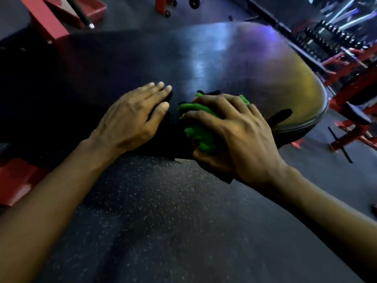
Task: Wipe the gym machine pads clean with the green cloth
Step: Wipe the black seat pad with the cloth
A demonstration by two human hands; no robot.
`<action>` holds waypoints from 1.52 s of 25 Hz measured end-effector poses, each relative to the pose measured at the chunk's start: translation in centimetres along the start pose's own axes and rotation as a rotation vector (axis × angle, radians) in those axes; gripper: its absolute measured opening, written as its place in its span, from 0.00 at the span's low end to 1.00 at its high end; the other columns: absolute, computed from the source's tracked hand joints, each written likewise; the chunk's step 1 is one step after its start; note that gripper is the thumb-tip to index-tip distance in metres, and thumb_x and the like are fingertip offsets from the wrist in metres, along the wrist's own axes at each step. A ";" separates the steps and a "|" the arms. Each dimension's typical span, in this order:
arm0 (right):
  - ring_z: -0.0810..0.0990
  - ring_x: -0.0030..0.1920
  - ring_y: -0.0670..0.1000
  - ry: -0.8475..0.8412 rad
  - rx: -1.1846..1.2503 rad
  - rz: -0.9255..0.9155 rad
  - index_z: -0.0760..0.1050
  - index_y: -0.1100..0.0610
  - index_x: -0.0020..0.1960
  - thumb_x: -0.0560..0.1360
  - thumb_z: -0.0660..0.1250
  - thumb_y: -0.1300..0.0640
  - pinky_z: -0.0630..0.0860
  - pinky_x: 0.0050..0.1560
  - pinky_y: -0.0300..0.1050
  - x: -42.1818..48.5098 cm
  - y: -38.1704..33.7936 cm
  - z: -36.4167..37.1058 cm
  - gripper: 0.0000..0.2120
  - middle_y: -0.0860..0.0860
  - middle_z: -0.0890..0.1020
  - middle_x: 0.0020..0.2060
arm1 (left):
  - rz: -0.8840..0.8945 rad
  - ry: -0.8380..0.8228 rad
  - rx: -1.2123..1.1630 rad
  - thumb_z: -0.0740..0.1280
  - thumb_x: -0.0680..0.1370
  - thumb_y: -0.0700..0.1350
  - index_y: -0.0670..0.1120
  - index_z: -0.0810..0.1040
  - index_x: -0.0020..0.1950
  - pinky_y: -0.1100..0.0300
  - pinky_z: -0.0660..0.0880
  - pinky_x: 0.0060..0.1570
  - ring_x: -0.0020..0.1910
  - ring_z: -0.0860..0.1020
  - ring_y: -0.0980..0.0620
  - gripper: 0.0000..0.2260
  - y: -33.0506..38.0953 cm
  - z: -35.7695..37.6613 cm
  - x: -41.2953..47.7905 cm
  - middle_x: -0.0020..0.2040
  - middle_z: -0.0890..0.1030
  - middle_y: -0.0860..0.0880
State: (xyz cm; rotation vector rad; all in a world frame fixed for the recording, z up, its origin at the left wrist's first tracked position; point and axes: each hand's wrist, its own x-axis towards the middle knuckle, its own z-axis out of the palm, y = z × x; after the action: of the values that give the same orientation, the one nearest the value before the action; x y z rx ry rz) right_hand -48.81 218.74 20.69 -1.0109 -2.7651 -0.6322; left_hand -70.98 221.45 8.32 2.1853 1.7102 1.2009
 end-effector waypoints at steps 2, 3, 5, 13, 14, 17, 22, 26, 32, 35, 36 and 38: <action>0.72 0.69 0.56 -0.050 0.043 0.010 0.76 0.45 0.68 0.72 0.67 0.40 0.70 0.66 0.58 -1.1 1.8 -1.7 0.26 0.49 0.75 0.70 | -0.036 -0.063 -0.026 0.48 0.83 0.56 0.46 0.63 0.79 0.57 0.54 0.77 0.79 0.60 0.51 0.27 2.2 -0.4 0.1 0.78 0.64 0.45; 0.72 0.69 0.56 -0.079 0.052 0.016 0.76 0.45 0.68 0.72 0.67 0.40 0.70 0.67 0.58 -1.4 2.7 -2.6 0.26 0.49 0.75 0.70 | -0.055 -0.096 -0.052 0.47 0.83 0.56 0.47 0.62 0.80 0.58 0.53 0.77 0.79 0.58 0.51 0.27 3.9 -0.5 0.3 0.79 0.62 0.46; 0.71 0.70 0.57 -0.134 0.066 0.015 0.75 0.46 0.69 0.71 0.68 0.40 0.68 0.68 0.58 -2.1 4.9 -4.2 0.27 0.49 0.74 0.71 | -0.101 -0.146 -0.111 0.45 0.83 0.56 0.47 0.59 0.80 0.58 0.51 0.78 0.80 0.55 0.53 0.27 7.5 -0.5 0.9 0.80 0.59 0.47; 0.68 0.73 0.58 -0.196 0.277 -0.192 0.77 0.50 0.68 0.72 0.72 0.46 0.63 0.75 0.59 -5.2 16.0 -6.8 0.25 0.52 0.74 0.71 | -0.336 -0.245 -0.227 0.46 0.84 0.56 0.45 0.49 0.82 0.61 0.41 0.77 0.81 0.45 0.54 0.28 18.1 -0.3 2.9 0.82 0.49 0.48; 0.68 0.73 0.57 -0.199 0.329 -0.187 0.78 0.51 0.68 0.71 0.72 0.47 0.62 0.75 0.59 -5.0 17.1 -6.8 0.25 0.52 0.74 0.71 | -0.359 -0.251 -0.256 0.46 0.85 0.55 0.45 0.49 0.82 0.61 0.41 0.77 0.81 0.45 0.54 0.27 19.6 0.0 3.8 0.82 0.48 0.48; 0.68 0.75 0.57 -0.237 0.455 -0.138 0.78 0.51 0.68 0.71 0.72 0.48 0.61 0.75 0.60 -4.4 19.2 -6.7 0.26 0.52 0.73 0.72 | -0.501 -0.268 -0.319 0.48 0.86 0.52 0.46 0.49 0.82 0.61 0.40 0.77 0.80 0.44 0.55 0.25 23.0 0.7 6.1 0.82 0.48 0.49; 0.67 0.75 0.55 -0.254 0.581 -0.034 0.77 0.49 0.67 0.71 0.70 0.46 0.65 0.73 0.59 -3.3 21.1 -6.8 0.25 0.50 0.74 0.72 | -0.646 -0.300 -0.289 0.49 0.86 0.50 0.45 0.50 0.82 0.57 0.43 0.79 0.81 0.46 0.54 0.24 25.7 1.0 8.6 0.82 0.49 0.48; 0.65 0.76 0.54 -0.176 0.610 0.072 0.77 0.49 0.68 0.72 0.69 0.45 0.63 0.74 0.55 -3.8 21.5 -6.5 0.25 0.50 0.73 0.72 | -0.669 -0.335 -0.219 0.47 0.86 0.53 0.46 0.47 0.82 0.56 0.41 0.79 0.80 0.43 0.55 0.26 26.3 1.4 8.8 0.82 0.46 0.48; 0.63 0.77 0.51 -0.077 0.773 0.340 0.78 0.53 0.67 0.72 0.71 0.52 0.61 0.77 0.52 -3.8 23.8 -5.7 0.23 0.51 0.72 0.72 | -0.685 -0.251 -0.213 0.45 0.83 0.56 0.47 0.48 0.82 0.58 0.41 0.79 0.80 0.42 0.57 0.29 27.8 2.4 10.0 0.82 0.46 0.51; 0.61 0.78 0.47 -0.106 0.900 0.525 0.78 0.52 0.66 0.73 0.68 0.51 0.61 0.77 0.46 -2.8 24.8 -5.5 0.22 0.47 0.71 0.73 | -0.623 -0.238 -0.232 0.47 0.84 0.53 0.47 0.49 0.82 0.58 0.43 0.79 0.81 0.44 0.57 0.27 29.6 2.8 12.2 0.82 0.48 0.51; 0.62 0.77 0.46 -0.106 0.933 0.568 0.78 0.51 0.66 0.73 0.68 0.50 0.62 0.76 0.44 -2.0 25.3 -5.1 0.22 0.46 0.71 0.72 | -0.605 -0.236 -0.227 0.48 0.84 0.52 0.47 0.50 0.82 0.59 0.42 0.78 0.81 0.45 0.56 0.26 30.0 3.2 13.3 0.82 0.48 0.51; 0.66 0.75 0.44 -0.055 0.978 0.726 0.79 0.49 0.64 0.73 0.67 0.50 0.66 0.74 0.43 0.1 27.0 -3.9 0.20 0.44 0.72 0.71 | -0.591 -0.239 -0.215 0.49 0.84 0.51 0.48 0.49 0.81 0.61 0.41 0.78 0.81 0.46 0.57 0.26 30.6 3.9 15.6 0.82 0.49 0.51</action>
State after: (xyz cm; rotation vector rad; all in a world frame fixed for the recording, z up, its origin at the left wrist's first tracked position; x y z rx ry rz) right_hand -31.67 235.66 33.40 -1.5274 -1.9957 0.7603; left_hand -44.26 225.46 29.83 1.4705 1.8291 0.8760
